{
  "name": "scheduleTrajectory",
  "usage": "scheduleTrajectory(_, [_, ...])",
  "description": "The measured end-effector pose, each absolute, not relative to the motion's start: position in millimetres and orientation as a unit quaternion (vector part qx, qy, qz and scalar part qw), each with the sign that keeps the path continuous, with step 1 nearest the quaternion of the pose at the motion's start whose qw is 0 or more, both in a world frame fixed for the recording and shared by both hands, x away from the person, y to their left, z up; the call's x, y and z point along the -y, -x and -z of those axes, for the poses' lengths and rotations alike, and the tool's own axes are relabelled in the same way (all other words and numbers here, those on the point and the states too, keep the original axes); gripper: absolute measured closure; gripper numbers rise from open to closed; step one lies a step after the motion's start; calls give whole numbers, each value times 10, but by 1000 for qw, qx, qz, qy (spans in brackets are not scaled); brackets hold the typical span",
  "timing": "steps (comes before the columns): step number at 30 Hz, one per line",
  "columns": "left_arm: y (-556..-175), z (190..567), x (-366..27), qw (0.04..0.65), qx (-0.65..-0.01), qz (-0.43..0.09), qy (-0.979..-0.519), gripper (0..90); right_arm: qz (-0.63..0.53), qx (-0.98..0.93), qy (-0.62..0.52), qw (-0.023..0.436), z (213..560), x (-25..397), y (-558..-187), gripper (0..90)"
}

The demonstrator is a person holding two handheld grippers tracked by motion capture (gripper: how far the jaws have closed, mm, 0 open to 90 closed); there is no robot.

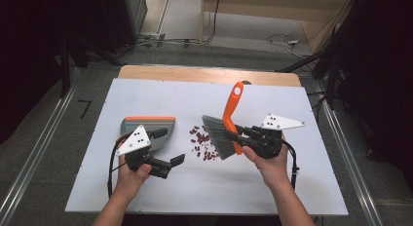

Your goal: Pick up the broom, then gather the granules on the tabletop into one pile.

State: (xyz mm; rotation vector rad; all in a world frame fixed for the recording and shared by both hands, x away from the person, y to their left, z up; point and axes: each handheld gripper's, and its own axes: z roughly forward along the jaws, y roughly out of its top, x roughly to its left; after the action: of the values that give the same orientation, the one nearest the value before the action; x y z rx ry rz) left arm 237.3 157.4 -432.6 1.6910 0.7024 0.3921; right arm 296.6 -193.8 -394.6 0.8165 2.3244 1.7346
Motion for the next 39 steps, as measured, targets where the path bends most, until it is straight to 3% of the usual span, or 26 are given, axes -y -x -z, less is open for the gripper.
scheduleTrajectory(6, [-2365, 4330, -1682, 597, -308, -177, -720, 0, -558, -770, -296, 89, 3937, 2055, -3026, 687])
scheduleTrajectory(20, [-2285, 4332, -1936, 594, -317, -187, -715, 0, -519, -767, -362, 101, 3963, 2268, -3238, 687])
scheduleTrajectory(39, [-2293, 4401, -2136, 597, -322, -193, -709, 0, -343, -813, -428, 197, 4050, 2240, -3924, 687])
